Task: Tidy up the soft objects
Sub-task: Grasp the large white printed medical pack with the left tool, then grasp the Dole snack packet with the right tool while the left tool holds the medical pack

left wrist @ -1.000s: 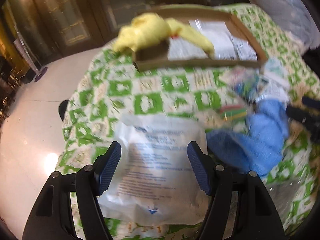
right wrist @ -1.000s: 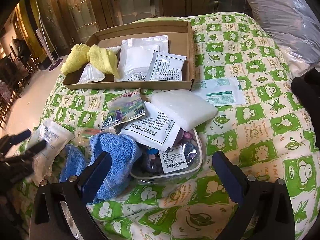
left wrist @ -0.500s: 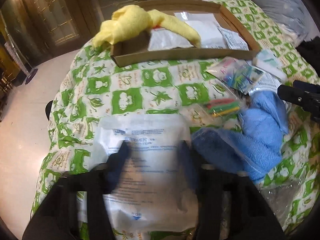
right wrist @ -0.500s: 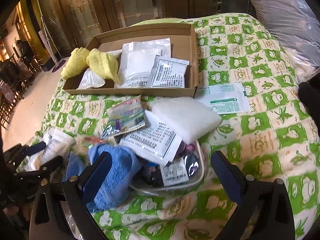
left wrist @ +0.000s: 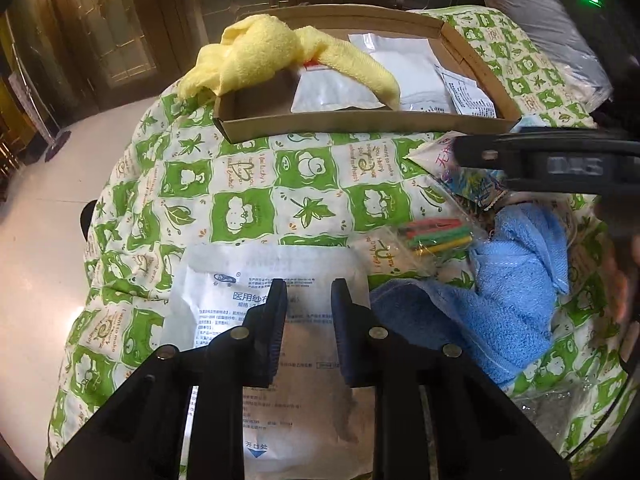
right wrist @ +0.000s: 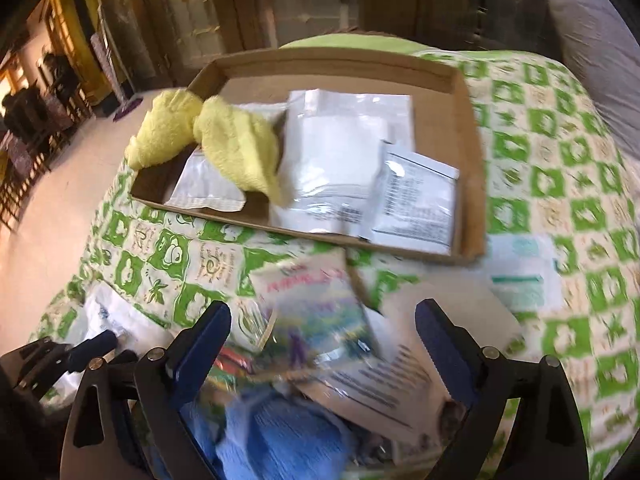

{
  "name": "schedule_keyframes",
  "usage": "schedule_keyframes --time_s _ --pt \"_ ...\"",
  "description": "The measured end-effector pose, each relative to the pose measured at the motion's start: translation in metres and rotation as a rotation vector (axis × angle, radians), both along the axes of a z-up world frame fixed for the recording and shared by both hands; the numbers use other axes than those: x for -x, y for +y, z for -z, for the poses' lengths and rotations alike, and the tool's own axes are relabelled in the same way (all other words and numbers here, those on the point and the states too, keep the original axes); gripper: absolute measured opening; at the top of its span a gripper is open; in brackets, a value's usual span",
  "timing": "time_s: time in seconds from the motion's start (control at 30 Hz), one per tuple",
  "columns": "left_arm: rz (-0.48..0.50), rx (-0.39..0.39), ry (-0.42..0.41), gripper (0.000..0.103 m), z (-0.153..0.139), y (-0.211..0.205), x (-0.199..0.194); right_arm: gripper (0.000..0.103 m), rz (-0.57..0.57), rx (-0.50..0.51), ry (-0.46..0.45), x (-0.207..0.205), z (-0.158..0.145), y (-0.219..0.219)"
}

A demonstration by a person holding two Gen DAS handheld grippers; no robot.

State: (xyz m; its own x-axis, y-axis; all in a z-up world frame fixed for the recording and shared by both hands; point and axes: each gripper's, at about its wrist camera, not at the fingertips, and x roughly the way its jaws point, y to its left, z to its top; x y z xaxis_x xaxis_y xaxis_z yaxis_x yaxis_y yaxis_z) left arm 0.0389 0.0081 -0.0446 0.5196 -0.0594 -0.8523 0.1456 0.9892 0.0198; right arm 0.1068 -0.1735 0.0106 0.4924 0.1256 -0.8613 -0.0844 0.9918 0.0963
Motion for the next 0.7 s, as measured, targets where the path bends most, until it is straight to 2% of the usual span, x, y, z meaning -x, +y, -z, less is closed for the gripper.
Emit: schedule_keyframes --time_s 0.07,0.1,0.2,0.23,0.27,0.3,0.43,0.6,0.7 --pt "-0.004 -0.011 -0.004 0.026 0.001 0.0 0.0 0.092 -0.016 0.032 0.022 -0.012 0.011 0.01" --pt "-0.007 -0.013 -0.006 0.028 0.0 0.001 0.001 0.087 -0.016 0.04 0.036 -0.017 0.017 0.012" --pt "-0.018 -0.021 -0.014 0.046 -0.001 0.002 0.001 0.075 -0.005 0.041 0.067 -0.028 0.032 0.013" --pt "-0.023 -0.025 -0.019 0.053 -0.001 0.003 0.002 0.074 -0.003 0.043 0.068 -0.03 0.035 0.012" --pt "-0.028 -0.028 -0.026 0.056 -0.002 0.004 0.002 0.07 -0.003 0.043 0.064 -0.031 0.036 0.012" --pt "-0.03 -0.026 -0.028 0.056 -0.003 0.004 0.002 0.065 -0.003 0.044 0.059 -0.032 0.036 0.012" --pt "-0.033 -0.032 -0.021 0.056 -0.002 0.005 0.003 0.06 0.006 0.026 0.06 -0.032 0.036 0.01" --pt "-0.031 -0.024 -0.018 0.056 -0.007 0.01 0.006 0.058 0.017 -0.019 0.06 -0.026 0.03 0.009" --pt "-0.041 0.024 0.003 0.065 -0.012 0.024 0.009 0.058 0.017 -0.045 0.051 -0.02 0.024 0.01"
